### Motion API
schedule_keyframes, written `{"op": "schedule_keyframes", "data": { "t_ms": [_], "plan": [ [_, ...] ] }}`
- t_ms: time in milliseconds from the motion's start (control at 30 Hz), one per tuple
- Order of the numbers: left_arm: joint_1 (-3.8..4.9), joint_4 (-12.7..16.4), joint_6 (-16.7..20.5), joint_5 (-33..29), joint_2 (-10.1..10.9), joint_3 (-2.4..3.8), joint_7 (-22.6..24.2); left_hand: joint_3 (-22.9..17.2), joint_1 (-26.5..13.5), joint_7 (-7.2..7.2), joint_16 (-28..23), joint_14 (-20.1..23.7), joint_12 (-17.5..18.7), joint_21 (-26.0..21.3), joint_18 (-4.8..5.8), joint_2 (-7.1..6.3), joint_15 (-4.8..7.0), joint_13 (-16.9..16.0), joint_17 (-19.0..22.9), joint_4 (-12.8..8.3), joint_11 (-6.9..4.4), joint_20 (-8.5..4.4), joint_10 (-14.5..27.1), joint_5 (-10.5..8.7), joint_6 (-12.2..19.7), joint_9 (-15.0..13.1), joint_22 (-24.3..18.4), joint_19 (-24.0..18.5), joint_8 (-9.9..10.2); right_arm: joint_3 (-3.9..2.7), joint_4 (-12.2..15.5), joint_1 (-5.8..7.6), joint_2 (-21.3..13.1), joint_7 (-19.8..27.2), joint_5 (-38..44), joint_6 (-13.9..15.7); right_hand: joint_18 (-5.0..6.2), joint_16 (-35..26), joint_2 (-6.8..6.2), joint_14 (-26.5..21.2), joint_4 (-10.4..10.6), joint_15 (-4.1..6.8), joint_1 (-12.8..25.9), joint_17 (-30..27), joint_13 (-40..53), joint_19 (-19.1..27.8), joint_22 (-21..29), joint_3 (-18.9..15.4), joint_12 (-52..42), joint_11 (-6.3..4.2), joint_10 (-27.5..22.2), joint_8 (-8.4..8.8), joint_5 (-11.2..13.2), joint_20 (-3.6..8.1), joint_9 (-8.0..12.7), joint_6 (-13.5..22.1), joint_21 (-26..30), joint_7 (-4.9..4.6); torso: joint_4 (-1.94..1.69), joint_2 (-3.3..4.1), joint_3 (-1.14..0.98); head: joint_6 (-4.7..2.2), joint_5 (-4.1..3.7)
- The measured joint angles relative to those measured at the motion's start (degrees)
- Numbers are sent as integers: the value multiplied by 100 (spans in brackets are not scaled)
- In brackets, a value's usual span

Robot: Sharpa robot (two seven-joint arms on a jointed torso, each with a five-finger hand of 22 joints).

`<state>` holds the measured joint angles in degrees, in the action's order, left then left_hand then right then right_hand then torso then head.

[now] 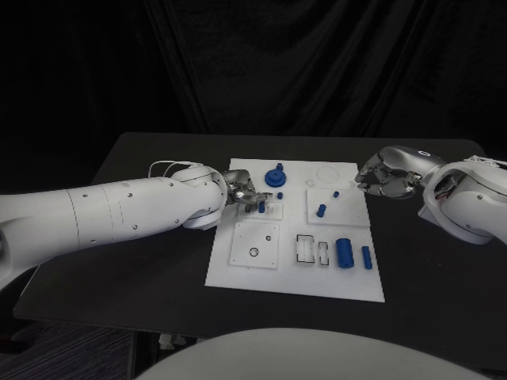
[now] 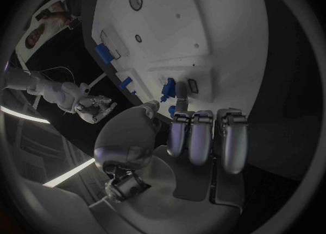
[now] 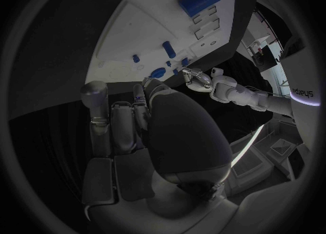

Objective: Assemble the parts on the task board

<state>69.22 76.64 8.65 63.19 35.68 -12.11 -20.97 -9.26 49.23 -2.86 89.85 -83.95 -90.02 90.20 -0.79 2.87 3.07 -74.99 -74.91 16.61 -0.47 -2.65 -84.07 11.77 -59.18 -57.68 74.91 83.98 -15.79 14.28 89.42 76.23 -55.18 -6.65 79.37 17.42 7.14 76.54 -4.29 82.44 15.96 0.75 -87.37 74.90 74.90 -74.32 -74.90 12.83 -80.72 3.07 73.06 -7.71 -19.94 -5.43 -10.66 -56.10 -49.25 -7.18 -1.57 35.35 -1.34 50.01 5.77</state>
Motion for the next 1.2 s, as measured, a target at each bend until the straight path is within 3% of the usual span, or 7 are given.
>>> {"op": "schedule_keyframes", "data": {
  "t_ms": [300,567,667,800,933,1033,1200],
  "plan": [
    [-2,6,12,0,32,0,-14,157,173,82,0,0,0,0,0,78,42,0,0,-5,-59,-45,19,170,110,-723,0,-1,-391,0,0,-1,-7,-26,-1,-34,0,-22,0,0,0,0,0,0,5,0,-1,0,0,0,0,0,-23,0,0,0,0,0,0,0,-1,0,14],
    [25,430,377,0,313,0,80,260,491,94,0,0,0,0,-1,0,82,0,0,-25,-84,-85,1,389,281,-1203,0,-1,-627,0,16,-2,-53,-42,-2,-42,0,-22,0,0,0,0,0,0,4,0,-4,0,0,0,0,0,-23,0,0,0,34,0,-1,3,0,0,-13],
    [142,524,467,0,374,-6,107,276,674,113,0,1,0,0,-1,-26,83,0,0,-41,-84,-98,1,526,359,-1285,0,11,-627,0,17,-2,-55,-47,-2,-43,0,-22,0,0,0,0,0,0,4,0,-4,0,0,0,0,0,-23,0,0,0,34,0,0,3,0,0,-16],
    [503,594,514,0,443,13,178,203,976,80,0,1,0,0,0,-73,83,0,0,-130,-83,-126,2,656,551,-1393,0,-2,-627,0,20,-2,-57,-56,-3,-42,0,-22,0,0,0,0,0,0,3,0,-4,0,0,0,0,0,-23,0,0,0,34,0,3,2,-3,0,-26],
    [755,503,424,0,446,9,368,37,1452,62,0,0,0,0,-1,-60,82,0,0,-328,-83,-126,1,720,678,-1444,0,-2,-582,0,16,-2,-45,-61,-3,-39,0,-22,0,0,9,0,0,0,3,0,-4,9,0,0,0,0,-23,0,0,-13,34,-13,12,-3,-7,0,-38],
    [878,361,243,0,419,8,544,0,1578,62,0,1,0,0,-1,-53,82,0,0,-353,-83,-126,2,692,678,-1448,0,-2,-582,0,-11,-2,-16,-62,-5,-35,0,-22,0,0,16,0,0,0,3,0,-3,16,0,0,0,0,-41,0,0,-20,34,-21,16,-10,-13,0,-39],
    [964,3,-200,1,223,3,688,-24,1588,50,0,0,0,0,-1,-45,82,0,0,-141,-83,-126,2,381,619,-1448,0,-1,-550,0,-35,-2,17,-62,-10,-28,0,-22,0,0,0,0,0,0,2,0,-3,31,0,0,0,0,-46,0,0,-20,34,-21,21,-15,-30,0,-34]
  ]
}}
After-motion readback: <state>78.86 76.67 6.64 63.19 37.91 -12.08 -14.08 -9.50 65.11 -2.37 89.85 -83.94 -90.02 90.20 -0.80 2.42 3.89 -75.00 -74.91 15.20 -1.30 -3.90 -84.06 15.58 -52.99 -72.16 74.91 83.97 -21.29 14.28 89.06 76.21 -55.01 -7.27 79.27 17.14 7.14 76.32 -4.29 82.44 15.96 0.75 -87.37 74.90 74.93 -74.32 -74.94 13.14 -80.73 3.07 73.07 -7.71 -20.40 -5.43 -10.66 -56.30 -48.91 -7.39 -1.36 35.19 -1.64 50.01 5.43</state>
